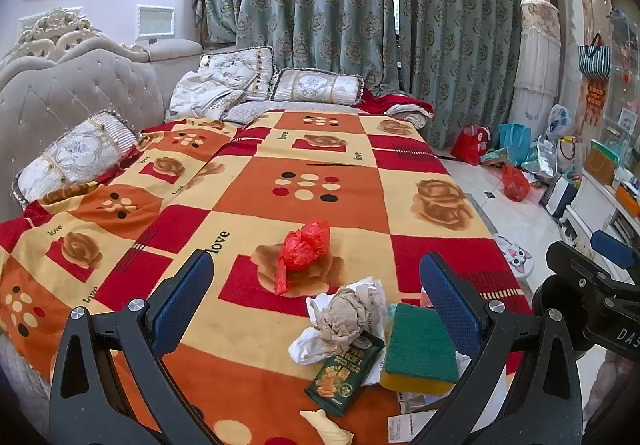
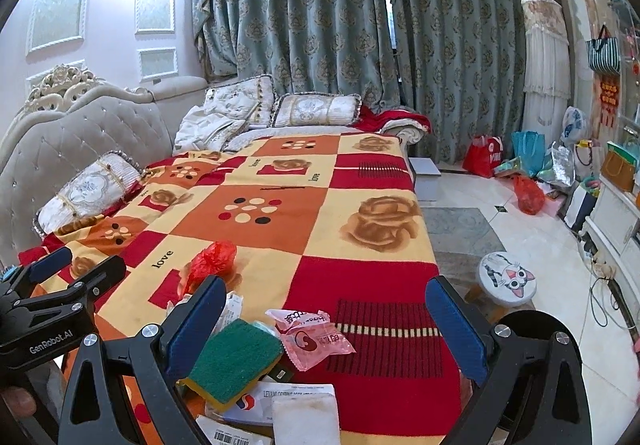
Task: Collect trash
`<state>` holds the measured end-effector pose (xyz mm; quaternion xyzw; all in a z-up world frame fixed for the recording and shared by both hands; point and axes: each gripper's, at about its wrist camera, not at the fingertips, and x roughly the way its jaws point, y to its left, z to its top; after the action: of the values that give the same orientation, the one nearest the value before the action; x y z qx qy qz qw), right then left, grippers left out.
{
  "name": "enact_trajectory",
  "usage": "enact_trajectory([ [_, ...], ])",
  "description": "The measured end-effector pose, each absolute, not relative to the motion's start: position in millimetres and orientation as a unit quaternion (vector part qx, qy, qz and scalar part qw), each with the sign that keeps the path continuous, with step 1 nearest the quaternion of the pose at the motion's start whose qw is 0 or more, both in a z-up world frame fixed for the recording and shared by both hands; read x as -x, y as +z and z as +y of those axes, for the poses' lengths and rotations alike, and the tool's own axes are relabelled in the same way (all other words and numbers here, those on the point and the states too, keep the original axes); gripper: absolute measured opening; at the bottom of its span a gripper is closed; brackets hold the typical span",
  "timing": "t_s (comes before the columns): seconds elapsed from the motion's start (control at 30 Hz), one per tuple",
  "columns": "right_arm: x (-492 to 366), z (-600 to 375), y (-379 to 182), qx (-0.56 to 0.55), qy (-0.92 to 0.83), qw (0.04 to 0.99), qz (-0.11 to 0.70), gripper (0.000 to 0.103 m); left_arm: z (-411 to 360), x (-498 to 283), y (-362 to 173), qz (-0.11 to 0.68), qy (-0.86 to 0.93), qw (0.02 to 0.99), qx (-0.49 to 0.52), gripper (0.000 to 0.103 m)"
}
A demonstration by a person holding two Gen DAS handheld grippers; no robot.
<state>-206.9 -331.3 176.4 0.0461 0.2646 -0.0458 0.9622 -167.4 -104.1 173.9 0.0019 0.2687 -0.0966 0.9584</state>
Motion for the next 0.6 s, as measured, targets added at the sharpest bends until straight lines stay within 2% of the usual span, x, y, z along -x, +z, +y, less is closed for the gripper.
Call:
enact_trajectory([
  [0.6,208.8,-333.4,169.4,-0.027,-0.043,0.955,0.294,0.099,-113.4,170.5,167.3,0.276,-0.104,0.955,-0.005,0.103],
])
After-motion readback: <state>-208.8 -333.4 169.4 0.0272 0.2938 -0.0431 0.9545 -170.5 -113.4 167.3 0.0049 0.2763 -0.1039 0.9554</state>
